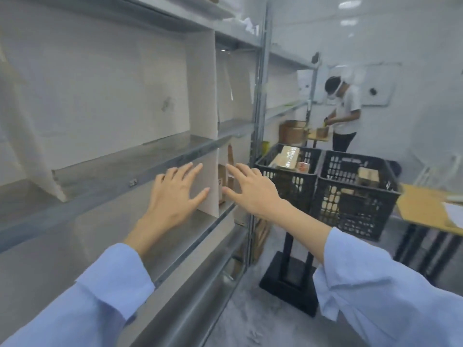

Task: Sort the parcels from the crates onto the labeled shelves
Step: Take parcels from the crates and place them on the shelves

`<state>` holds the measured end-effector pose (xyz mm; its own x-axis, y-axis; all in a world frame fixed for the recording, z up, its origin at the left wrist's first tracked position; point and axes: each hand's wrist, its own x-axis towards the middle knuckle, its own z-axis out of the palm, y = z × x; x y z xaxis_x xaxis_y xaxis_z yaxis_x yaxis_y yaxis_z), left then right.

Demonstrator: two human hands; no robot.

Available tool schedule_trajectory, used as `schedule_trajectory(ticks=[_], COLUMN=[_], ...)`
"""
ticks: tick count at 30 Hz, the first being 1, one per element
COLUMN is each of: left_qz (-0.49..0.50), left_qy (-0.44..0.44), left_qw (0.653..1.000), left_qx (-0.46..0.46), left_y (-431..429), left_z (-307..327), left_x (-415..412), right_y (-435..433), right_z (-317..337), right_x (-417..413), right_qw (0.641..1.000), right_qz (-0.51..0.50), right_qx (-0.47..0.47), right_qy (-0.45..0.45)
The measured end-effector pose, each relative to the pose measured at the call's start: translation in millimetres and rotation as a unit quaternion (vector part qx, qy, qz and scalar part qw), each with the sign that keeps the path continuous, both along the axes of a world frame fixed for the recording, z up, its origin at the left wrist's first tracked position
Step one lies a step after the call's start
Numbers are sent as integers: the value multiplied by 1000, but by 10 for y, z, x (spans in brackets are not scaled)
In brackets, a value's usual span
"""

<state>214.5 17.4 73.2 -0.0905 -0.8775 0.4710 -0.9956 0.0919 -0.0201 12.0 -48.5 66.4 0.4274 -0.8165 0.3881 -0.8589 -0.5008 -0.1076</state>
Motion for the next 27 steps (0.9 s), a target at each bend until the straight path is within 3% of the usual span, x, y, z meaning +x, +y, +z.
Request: schedule_trajectory(ticks=[14,27], left_qz=[-129,-258], left_qy=[-4,-14], left_qw=[991,964], left_qx=[33,57], left_y=[-2290,-3824], left_z=[-335,-664], left_x=[-2900,-4675], right_y=[-1489,-2447], right_z=[-187,-755], right_x=[-3314,-4961], right_qw=[972,931], right_qz=[-227,-321], right_qx=[63,100], right_qy=[-15,-140])
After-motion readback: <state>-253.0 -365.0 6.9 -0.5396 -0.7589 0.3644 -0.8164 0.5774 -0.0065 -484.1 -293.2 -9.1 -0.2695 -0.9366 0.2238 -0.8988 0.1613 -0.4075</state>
